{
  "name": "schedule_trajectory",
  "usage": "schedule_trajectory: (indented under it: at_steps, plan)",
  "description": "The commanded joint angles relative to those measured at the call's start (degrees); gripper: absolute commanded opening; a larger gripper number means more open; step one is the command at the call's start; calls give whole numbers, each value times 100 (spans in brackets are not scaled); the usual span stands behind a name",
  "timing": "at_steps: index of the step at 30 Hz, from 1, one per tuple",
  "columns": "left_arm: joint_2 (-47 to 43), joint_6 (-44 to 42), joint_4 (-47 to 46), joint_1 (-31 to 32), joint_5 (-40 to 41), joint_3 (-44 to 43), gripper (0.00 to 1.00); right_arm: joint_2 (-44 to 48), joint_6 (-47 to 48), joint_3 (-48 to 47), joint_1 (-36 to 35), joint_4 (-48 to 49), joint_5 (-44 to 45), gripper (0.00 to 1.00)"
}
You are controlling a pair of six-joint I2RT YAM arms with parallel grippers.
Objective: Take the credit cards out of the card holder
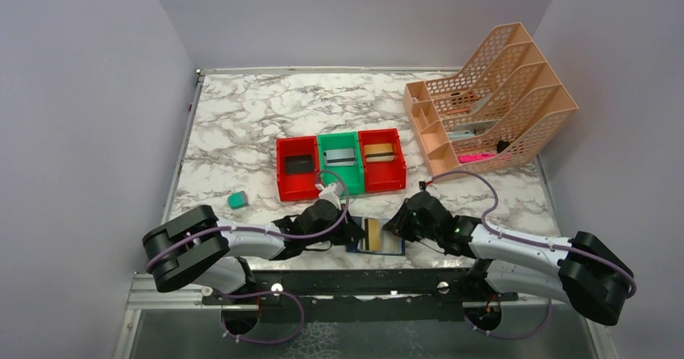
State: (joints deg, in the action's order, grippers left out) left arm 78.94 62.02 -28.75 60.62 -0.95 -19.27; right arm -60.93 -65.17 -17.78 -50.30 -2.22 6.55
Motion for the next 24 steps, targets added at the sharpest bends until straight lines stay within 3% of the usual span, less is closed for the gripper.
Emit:
schedule_trajectory:
  at_steps: [1, 13, 24]
  plan:
    - [-131, -438, 396, 0, 135, -109, 0, -49, 169, 32, -29, -1232, 397, 27]
    - [-290, -1167, 1722, -1, 199, -828, 0, 282, 621, -636, -28, -1471, 427, 31]
    - [-634, -1310, 2037, -2, 271, -981, 0, 249, 1163, -783, -25, -446, -564, 38]
